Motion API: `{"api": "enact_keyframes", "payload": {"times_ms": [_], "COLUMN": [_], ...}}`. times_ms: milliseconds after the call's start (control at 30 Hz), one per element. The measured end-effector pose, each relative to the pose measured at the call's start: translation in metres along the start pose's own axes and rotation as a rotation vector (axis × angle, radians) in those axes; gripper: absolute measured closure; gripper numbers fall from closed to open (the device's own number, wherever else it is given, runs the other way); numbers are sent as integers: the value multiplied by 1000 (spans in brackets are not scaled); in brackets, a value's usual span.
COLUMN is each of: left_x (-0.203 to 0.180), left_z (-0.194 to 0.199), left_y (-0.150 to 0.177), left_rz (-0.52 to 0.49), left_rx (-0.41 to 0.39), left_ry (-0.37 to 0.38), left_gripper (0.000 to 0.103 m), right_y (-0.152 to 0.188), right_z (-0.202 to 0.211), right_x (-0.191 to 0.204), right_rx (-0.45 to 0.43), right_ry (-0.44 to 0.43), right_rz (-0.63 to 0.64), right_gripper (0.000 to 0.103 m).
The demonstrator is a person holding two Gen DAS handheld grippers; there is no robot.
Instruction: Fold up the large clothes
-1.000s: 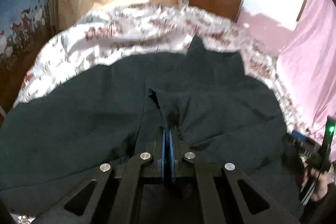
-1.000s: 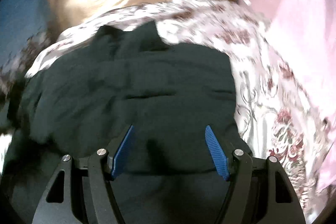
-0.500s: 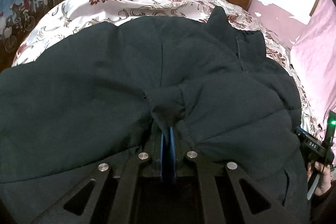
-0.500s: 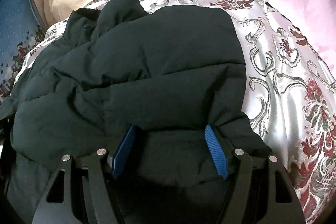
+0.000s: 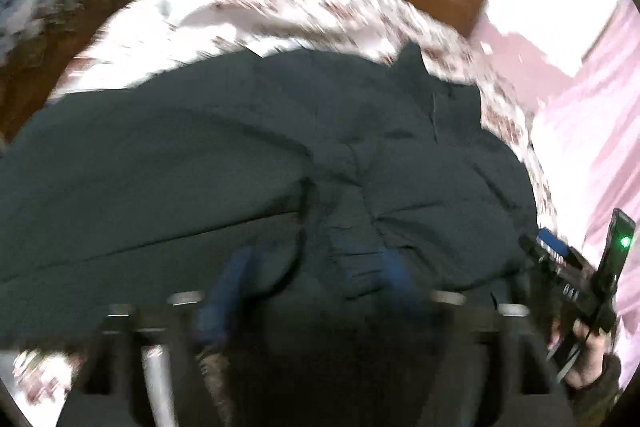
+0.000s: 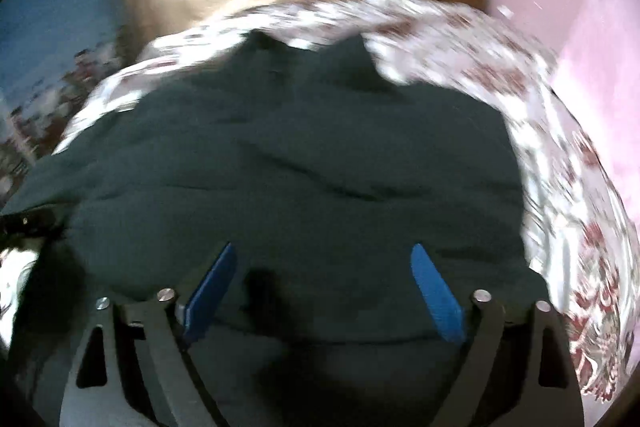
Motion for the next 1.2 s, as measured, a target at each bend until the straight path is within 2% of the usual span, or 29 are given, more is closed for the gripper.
{"api": "enact_keyframes", "payload": {"times_ms": [67,133,267,333,467,700,800,867,1033,1200], "left_x": [16,33,81,112,165,230,244,253,268,279], "left_z": [27,45,81,95,111,120,112,106,92,82], "left_y": [3,7,21,30,48,76,83,89,96,97], "left_rz": [40,82,170,215,341,535,602,659,778,882], "left_rx": [-49,-53,-73,-69,-62,-53,-41,-32,-43,-64], "left_ry": [-15,-31,-147,-232,-308,-365,-352,-312,-225,-181], "left_gripper": [17,16,12,12,12,12,12,12,12,10], "right_y": [-6,-10,-13,-16,-17,-11,-1,5,8,8], "right_z": [5,4,-5,-12,-24,-48,-62,-63,-63,-66], "right_x": [42,82,143,169,202,226,230,232,228,227], "right_rx": [-13,-20,-14,-6,8,44,60,40,30,24], "right_ry": [-51,-81,-109,-108,-47,22,51,62,48,40], "right_rz": [66,123,186,202,215,256,290,295,285,283], "right_gripper": [13,13,13,13,13,13,7,6,4,3]}}
Point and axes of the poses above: each gripper's, at about its wrist camera, not at the fingertips, and z roughly against the way its jaws point, x to its left, y to its underside, the point moved 5 cm from there along -z, roughly the way its jaws point
